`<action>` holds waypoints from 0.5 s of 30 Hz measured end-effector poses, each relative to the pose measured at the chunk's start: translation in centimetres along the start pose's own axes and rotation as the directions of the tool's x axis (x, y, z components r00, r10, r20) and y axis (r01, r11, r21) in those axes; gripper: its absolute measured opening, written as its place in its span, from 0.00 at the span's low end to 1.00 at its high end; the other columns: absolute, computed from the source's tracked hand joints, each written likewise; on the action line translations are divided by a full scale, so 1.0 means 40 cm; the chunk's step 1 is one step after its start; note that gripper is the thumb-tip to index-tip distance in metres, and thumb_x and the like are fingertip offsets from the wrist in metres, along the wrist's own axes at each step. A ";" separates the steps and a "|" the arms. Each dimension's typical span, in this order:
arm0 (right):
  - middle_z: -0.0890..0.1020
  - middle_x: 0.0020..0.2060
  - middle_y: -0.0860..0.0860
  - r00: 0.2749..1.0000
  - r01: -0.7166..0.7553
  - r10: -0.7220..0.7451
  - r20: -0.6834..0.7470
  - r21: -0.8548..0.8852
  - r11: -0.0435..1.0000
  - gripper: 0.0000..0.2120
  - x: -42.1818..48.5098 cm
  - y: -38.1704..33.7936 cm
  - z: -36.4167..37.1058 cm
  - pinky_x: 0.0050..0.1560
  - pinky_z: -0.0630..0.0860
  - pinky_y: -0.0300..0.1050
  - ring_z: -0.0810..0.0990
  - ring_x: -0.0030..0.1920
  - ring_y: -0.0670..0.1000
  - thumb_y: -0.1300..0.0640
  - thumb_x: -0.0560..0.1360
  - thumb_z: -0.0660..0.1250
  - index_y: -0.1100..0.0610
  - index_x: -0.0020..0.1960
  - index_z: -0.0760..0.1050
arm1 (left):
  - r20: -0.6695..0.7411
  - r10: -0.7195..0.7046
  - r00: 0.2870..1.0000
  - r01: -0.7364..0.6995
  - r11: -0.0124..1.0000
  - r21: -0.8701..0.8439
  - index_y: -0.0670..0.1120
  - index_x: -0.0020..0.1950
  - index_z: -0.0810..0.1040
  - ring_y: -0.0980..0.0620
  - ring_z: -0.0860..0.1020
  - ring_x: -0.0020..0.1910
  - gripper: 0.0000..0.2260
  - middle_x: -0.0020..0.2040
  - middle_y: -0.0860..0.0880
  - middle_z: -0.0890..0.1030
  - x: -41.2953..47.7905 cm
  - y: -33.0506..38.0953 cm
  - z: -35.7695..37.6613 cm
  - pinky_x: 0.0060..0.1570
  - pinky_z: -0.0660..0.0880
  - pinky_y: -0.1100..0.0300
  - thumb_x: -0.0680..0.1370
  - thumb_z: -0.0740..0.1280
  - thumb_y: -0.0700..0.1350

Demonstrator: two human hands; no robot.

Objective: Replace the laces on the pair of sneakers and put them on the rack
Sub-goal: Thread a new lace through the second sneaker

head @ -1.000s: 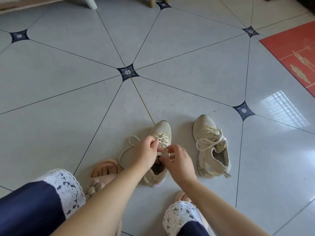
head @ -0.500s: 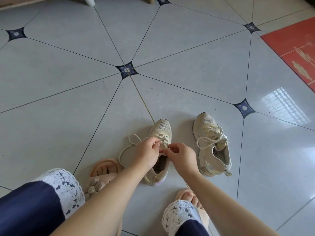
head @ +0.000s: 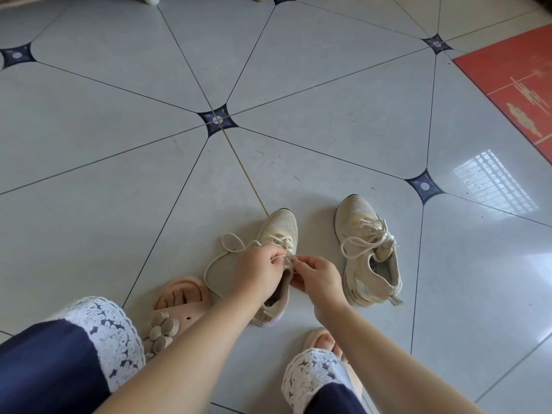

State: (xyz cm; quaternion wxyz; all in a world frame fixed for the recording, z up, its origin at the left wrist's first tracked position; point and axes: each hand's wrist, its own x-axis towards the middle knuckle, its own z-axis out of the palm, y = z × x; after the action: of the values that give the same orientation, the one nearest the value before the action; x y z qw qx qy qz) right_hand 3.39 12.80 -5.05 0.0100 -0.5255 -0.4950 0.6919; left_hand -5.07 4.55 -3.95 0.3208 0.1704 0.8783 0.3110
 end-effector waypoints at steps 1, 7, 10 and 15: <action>0.84 0.39 0.58 1.000 -0.003 0.003 0.000 0.004 1.000 0.05 0.000 0.001 0.000 0.45 0.81 0.46 0.83 0.40 0.52 0.62 0.74 0.66 0.60 0.43 0.81 | -0.012 0.013 1.000 -0.013 1.000 0.004 0.50 0.52 0.82 0.50 0.78 0.51 0.10 0.50 0.49 0.82 -0.003 0.001 0.000 0.49 0.71 0.62 0.75 0.63 0.42; 0.84 0.41 0.59 1.000 -0.004 0.004 0.009 0.020 1.000 0.05 0.002 0.009 -0.001 0.46 0.81 0.46 0.83 0.42 0.53 0.63 0.74 0.66 0.60 0.45 0.81 | -0.047 0.111 0.993 -0.108 0.992 0.066 0.44 0.42 0.82 0.45 0.78 0.44 0.08 0.41 0.45 0.83 -0.012 0.006 0.002 0.45 0.73 0.51 0.74 0.64 0.41; 0.84 0.41 0.59 1.000 -0.010 0.010 0.013 0.022 1.000 0.05 0.002 0.011 -0.003 0.48 0.81 0.47 0.83 0.42 0.53 0.62 0.74 0.66 0.60 0.46 0.81 | -0.068 0.079 0.995 -0.078 0.997 0.010 0.46 0.45 0.83 0.49 0.79 0.46 0.08 0.44 0.48 0.83 -0.014 0.005 0.004 0.46 0.73 0.57 0.74 0.64 0.40; 0.84 0.40 0.58 1.000 -0.009 0.008 0.020 0.054 0.998 0.04 -0.002 0.010 -0.005 0.45 0.81 0.44 0.83 0.40 0.51 0.62 0.74 0.67 0.60 0.44 0.81 | -0.047 0.078 0.996 -0.075 0.996 0.052 0.48 0.44 0.83 0.50 0.78 0.46 0.07 0.43 0.49 0.83 -0.007 0.000 0.002 0.45 0.72 0.59 0.73 0.65 0.41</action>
State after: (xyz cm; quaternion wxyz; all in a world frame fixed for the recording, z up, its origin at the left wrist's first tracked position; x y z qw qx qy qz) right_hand 3.79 12.70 -5.27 0.0163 -0.5203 -0.4737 0.7104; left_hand -4.83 4.47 -3.86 0.2828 0.2042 0.8861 0.3052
